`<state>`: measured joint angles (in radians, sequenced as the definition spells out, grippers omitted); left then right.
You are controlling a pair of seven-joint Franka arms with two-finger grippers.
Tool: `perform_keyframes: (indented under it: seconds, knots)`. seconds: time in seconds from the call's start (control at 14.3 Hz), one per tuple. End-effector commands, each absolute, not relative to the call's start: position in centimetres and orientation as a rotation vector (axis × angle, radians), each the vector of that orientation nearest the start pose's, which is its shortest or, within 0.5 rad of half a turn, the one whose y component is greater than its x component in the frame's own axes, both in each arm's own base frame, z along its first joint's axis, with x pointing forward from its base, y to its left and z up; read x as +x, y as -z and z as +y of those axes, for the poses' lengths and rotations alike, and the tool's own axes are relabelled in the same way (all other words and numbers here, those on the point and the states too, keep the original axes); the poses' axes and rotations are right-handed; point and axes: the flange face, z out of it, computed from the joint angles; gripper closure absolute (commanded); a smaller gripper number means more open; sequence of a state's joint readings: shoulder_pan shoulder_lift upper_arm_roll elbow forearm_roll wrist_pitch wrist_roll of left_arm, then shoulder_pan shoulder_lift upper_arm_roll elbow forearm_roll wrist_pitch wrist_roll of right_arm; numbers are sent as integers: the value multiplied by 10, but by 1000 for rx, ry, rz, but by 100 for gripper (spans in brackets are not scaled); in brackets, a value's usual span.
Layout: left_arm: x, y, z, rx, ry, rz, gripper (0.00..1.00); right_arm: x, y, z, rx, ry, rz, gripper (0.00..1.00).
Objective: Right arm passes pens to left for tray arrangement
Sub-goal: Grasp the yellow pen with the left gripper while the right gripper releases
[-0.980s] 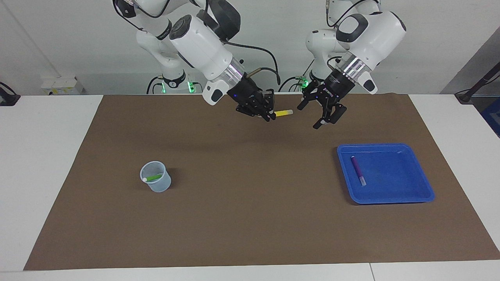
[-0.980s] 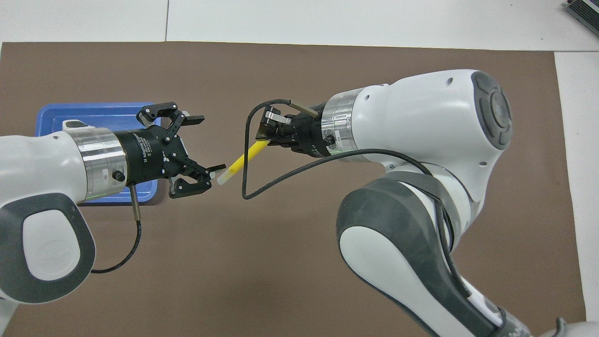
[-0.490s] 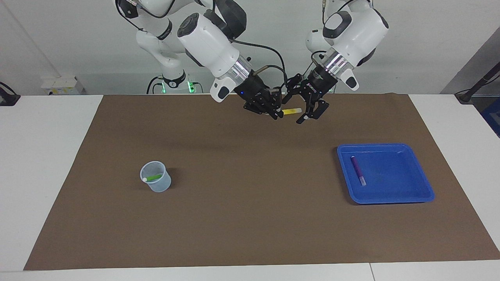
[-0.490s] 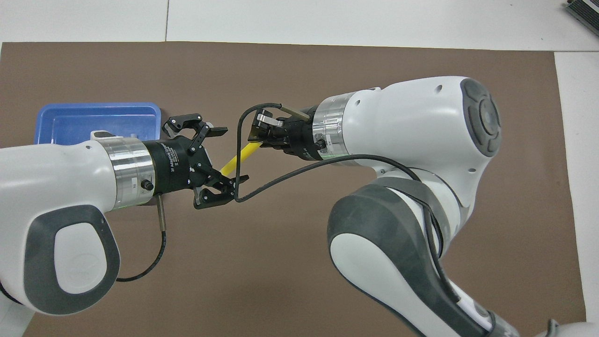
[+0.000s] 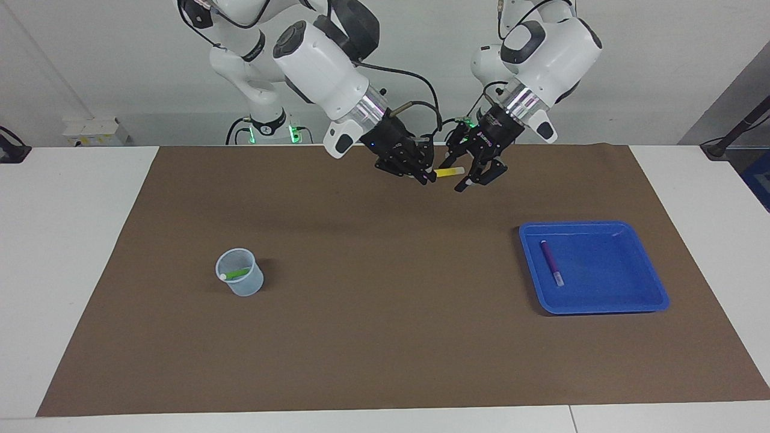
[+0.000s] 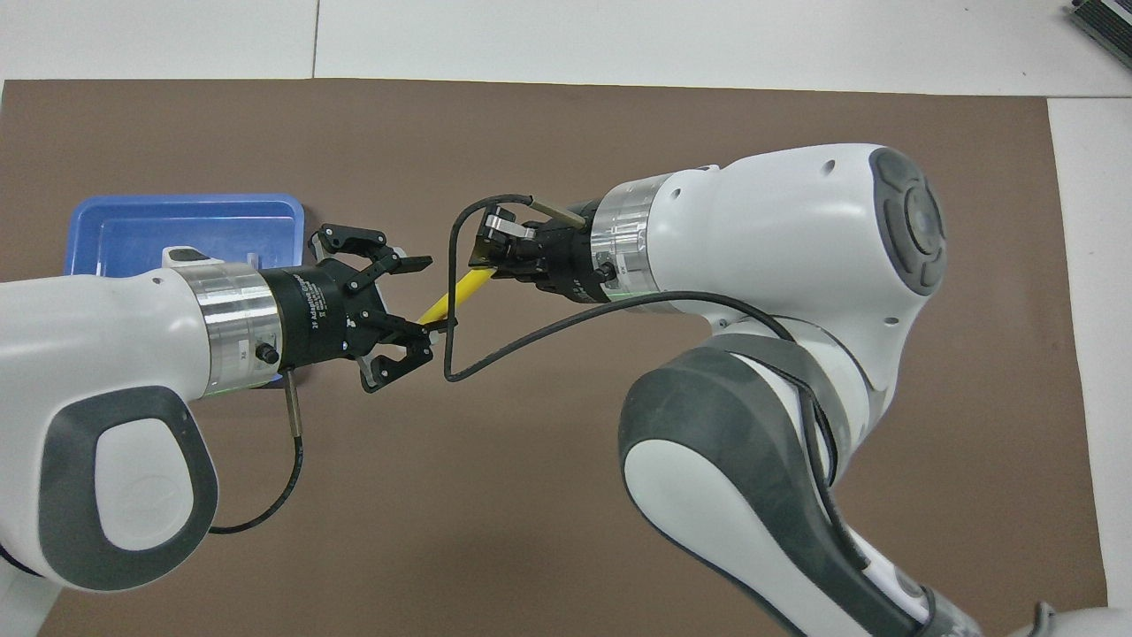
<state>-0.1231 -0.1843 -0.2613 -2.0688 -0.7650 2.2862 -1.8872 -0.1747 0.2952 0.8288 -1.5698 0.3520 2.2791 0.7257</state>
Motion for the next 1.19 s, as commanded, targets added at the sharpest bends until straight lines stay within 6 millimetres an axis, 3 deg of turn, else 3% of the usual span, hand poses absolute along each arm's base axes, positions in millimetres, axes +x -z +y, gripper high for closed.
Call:
perform_keyframes:
  seconds: [0.0,0.07,0.14,0.21,0.28,0.84,0.91,0.98,1.05,1.12]
  knots:
    - [480,-556,-224,1460,498,2002,35,564,-577,356,-2367,42,410,100]
    - [479,-555,-224,1468,500,2001,45,564,-577,356,-2367,42,410,100]
    - [479,-554,-224,1475,499,1998,61,564,-577,356,-2368,43,408,100]
    - [479,-555,-224,1504,487,1972,85,564,-577,356,-2367,42,410,100]
    - [478,-555,-225,1552,471,1931,98,564,-577,356,-2367,42,410,100]
    - [480,-554,-220,1569,479,1922,100,566,-575,353,-2371,38,414,100]
    - [480,-554,-219,1569,484,1925,100,566,-575,353,-2375,33,414,78]
    - [480,-554,-217,1569,488,1929,100,566,-574,351,-2378,29,418,20]
    - [480,-554,-215,1583,488,1919,100,566,-574,350,-2383,26,415,0]
    - [480,-554,-211,1610,484,1901,100,564,-573,350,-2397,16,395,0]
